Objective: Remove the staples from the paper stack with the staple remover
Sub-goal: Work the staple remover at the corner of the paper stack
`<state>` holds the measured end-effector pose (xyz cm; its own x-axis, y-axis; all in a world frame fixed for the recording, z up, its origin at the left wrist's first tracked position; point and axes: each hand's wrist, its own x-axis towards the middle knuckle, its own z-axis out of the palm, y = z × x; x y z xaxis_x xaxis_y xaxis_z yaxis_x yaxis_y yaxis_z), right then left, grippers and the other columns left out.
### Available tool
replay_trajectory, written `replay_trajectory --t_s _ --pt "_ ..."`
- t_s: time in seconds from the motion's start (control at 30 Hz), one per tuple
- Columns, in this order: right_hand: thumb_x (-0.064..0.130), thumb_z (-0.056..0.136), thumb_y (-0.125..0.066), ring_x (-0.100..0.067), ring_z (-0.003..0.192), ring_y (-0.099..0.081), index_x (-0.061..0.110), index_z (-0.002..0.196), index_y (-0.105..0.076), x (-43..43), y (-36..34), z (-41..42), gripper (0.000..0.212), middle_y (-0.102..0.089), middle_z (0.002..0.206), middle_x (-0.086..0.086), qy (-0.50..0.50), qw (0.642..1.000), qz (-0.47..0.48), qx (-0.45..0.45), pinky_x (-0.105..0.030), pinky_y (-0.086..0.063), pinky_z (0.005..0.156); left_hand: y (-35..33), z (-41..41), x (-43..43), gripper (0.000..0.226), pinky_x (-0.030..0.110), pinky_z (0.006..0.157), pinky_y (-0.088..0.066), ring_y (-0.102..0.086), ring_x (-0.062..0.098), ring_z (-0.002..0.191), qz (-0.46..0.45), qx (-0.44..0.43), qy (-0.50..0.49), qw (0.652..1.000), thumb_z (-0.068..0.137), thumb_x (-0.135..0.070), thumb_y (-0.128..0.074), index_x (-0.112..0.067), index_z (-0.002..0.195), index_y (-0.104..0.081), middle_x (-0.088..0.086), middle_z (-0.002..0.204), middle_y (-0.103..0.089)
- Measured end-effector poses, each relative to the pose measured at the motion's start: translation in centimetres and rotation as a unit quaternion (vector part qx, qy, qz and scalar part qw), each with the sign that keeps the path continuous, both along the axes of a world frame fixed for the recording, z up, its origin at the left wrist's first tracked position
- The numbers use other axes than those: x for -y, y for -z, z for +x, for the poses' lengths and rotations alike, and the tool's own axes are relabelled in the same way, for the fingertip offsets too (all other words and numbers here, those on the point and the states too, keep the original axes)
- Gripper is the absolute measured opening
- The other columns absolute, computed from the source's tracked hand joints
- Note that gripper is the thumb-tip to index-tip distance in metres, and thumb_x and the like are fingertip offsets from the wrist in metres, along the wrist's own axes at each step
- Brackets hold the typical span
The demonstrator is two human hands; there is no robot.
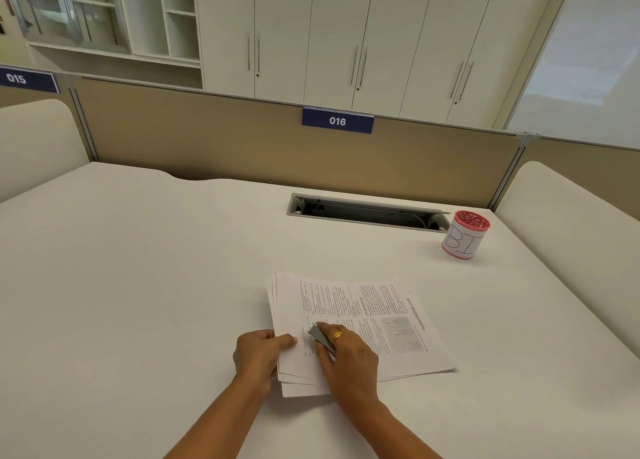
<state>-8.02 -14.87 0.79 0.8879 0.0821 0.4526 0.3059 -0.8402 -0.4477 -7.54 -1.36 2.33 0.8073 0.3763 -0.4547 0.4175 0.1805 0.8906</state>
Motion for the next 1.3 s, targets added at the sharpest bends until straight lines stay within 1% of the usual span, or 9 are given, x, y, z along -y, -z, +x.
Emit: replay_trajectory --t_s 0.17,0.33,0.4,0.53,0.7,0.83,0.9,1.07,1.3 --pt "0.026 0.059 -0.087 -0.004 0.060 -0.067 0.026 0.086 -0.075 0.0 -0.1 0.0 0.029 -0.073 0.074 0.015 -0.013 0.999 -0.024 0.029 -0.009 -0.045 0.049 0.0 -0.1 -0.3 0.011 0.029 0.057 -0.051 -0.065 0.032 0.072 0.000 0.000 0.008 1.000 0.068 -0.002 -0.076 -0.005 0.067 -0.066 0.017 0.079 -0.069" --pt "0.045 0.086 -0.058 -0.011 0.091 -0.064 0.034 0.122 -0.058 0.8 0.0 0.1 0.038 -0.071 0.102 0.006 -0.055 0.995 0.007 -0.078 -0.016 -0.043 0.076 -0.1 0.0 -0.5 0.009 0.034 0.066 -0.054 -0.066 0.034 0.076 -0.016 0.001 0.005 1.000 0.071 0.001 -0.074 -0.002 0.068 -0.066 0.019 0.084 -0.069" --pt "0.049 0.086 -0.055 -0.008 0.096 -0.062 0.037 0.124 -0.055 1.2 -0.2 0.2 0.039 -0.070 0.107 0.008 -0.075 0.991 0.017 -0.110 -0.017 -0.044 0.082 -0.2 0.0 -0.5 0.009 0.038 0.073 -0.055 -0.066 0.035 0.080 -0.019 0.001 0.004 1.000 0.071 0.002 -0.074 -0.001 0.068 -0.066 0.021 0.086 -0.069" --pt "0.047 0.085 -0.057 -0.004 0.099 -0.061 0.037 0.118 -0.060 1.2 -0.6 0.1 0.034 -0.069 0.111 0.012 -0.098 0.987 0.011 -0.126 -0.008 -0.036 0.079 -0.3 -0.1 -0.4 0.011 0.033 0.065 -0.054 -0.064 0.033 0.075 -0.012 0.010 0.006 1.000 0.071 0.002 -0.074 -0.003 0.066 -0.065 0.020 0.084 -0.068" --pt "0.045 0.087 -0.056 -0.008 0.100 -0.063 0.035 0.118 -0.062 1.1 -1.1 0.2 0.033 -0.069 0.113 0.012 -0.107 0.986 -0.009 -0.127 -0.019 -0.043 0.086 -0.4 -0.2 -0.5 0.006 0.040 0.076 -0.054 -0.066 0.036 0.081 0.011 0.017 0.016 1.000 0.072 0.000 -0.074 0.000 0.073 -0.068 0.021 0.085 -0.070" --pt "0.044 0.087 -0.055 -0.008 0.099 -0.063 0.034 0.118 -0.062 1.0 -1.3 0.3 0.033 -0.069 0.113 0.011 -0.114 0.984 -0.014 -0.133 -0.023 -0.046 0.090 -0.6 -0.2 -0.5 0.011 0.038 0.074 -0.054 -0.066 0.035 0.079 0.026 0.026 0.019 0.999 0.072 0.000 -0.074 0.003 0.081 -0.069 0.019 0.083 -0.070" --pt "0.044 0.088 -0.055 -0.008 0.100 -0.063 0.034 0.119 -0.061 0.9 -1.4 0.3 0.034 -0.069 0.114 0.012 -0.116 0.984 -0.025 -0.134 -0.025 -0.046 0.090 -0.7 -0.3 -0.5 0.008 0.036 0.073 -0.055 -0.067 0.034 0.078 0.036 0.030 0.023 0.999 0.070 0.001 -0.075 -0.001 0.075 -0.069 0.017 0.081 -0.069" --pt "0.045 0.089 -0.053 -0.009 0.102 -0.061 0.034 0.121 -0.060 0.8 -1.4 0.3 0.034 -0.067 0.117 0.012 -0.118 0.983 -0.041 -0.137 -0.026 -0.044 0.091 -0.6 -0.3 -0.5 0.019 0.039 0.075 -0.056 -0.066 0.033 0.072 0.038 0.041 0.014 0.998 0.066 0.003 -0.077 -0.011 0.061 -0.066 0.014 0.073 -0.069" --pt "0.045 0.090 -0.051 -0.009 0.102 -0.060 0.034 0.123 -0.058 0.4 -1.5 0.4 0.036 -0.067 0.117 0.011 -0.127 0.980 -0.057 -0.141 -0.024 -0.039 0.089 -0.3 -0.2 -0.6 0.012 0.041 0.077 -0.056 -0.066 0.035 0.075 0.011 0.032 0.018 0.999 0.067 0.003 -0.076 -0.005 0.069 -0.068 0.016 0.077 -0.069"
